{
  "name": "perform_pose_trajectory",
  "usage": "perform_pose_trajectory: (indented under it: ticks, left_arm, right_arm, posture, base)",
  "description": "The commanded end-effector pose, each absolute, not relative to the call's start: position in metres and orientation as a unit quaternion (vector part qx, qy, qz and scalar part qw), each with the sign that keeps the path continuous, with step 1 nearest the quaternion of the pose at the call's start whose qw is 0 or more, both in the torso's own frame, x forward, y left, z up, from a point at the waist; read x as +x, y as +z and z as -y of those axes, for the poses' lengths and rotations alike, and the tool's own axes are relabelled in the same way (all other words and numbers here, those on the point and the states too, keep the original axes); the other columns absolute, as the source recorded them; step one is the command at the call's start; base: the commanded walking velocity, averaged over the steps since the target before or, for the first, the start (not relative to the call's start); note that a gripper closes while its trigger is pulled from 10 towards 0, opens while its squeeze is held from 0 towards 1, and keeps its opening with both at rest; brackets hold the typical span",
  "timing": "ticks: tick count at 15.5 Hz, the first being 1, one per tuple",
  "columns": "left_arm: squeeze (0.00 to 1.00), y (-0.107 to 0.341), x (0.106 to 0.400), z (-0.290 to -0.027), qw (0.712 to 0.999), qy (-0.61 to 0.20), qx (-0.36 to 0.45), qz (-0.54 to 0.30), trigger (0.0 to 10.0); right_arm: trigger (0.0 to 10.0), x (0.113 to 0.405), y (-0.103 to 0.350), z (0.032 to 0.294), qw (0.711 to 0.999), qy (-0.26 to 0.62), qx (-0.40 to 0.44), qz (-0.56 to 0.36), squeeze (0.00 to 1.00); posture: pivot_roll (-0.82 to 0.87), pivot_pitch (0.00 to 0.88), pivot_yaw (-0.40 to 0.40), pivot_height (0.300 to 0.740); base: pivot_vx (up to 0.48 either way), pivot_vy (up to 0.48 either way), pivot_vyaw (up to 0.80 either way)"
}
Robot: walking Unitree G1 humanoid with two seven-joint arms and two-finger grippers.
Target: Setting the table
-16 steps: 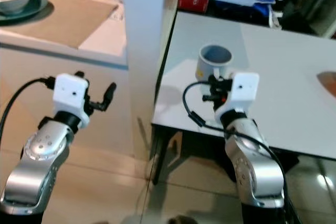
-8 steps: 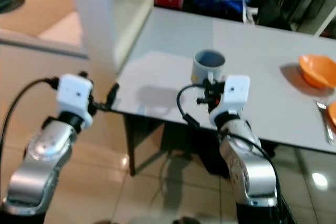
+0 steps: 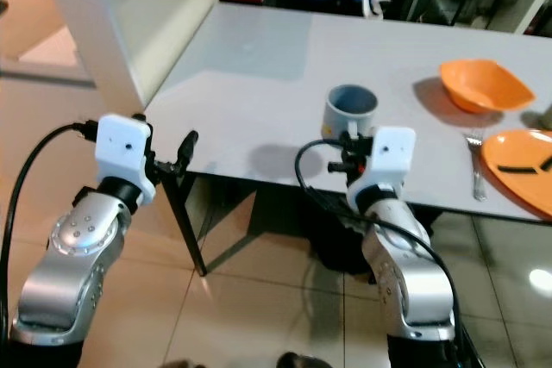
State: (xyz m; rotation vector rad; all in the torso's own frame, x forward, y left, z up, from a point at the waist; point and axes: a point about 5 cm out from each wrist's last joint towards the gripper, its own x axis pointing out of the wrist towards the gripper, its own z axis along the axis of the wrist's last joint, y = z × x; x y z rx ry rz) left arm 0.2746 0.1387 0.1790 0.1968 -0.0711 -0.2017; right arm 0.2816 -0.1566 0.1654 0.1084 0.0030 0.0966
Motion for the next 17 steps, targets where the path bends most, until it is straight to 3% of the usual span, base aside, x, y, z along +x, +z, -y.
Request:
perform_pose_trajectory:
  ticks: [1,17]
  left_arm:
    - [0.0,0.183,0.273,-0.132,0.988,-0.113,0.093,0.044,10.0]
    - [0.0,0.182,0.268,-0.134,0.988,-0.113,0.096,0.044,10.0]
  right_arm:
    - [10.0,0.284,0.173,0.159,0.997,0.051,0.055,0.015,0.0]
    - [10.0,0.298,0.171,0.154,0.996,0.075,0.055,0.013,0.0]
  posture:
    - [-0.04,0.089,-0.014,0.74]
    - [-0.03,0.055,-0.036,0.74]
  base:
    - [0.375,0.0,-0.51]
    - [0.378,0.0,0.0]
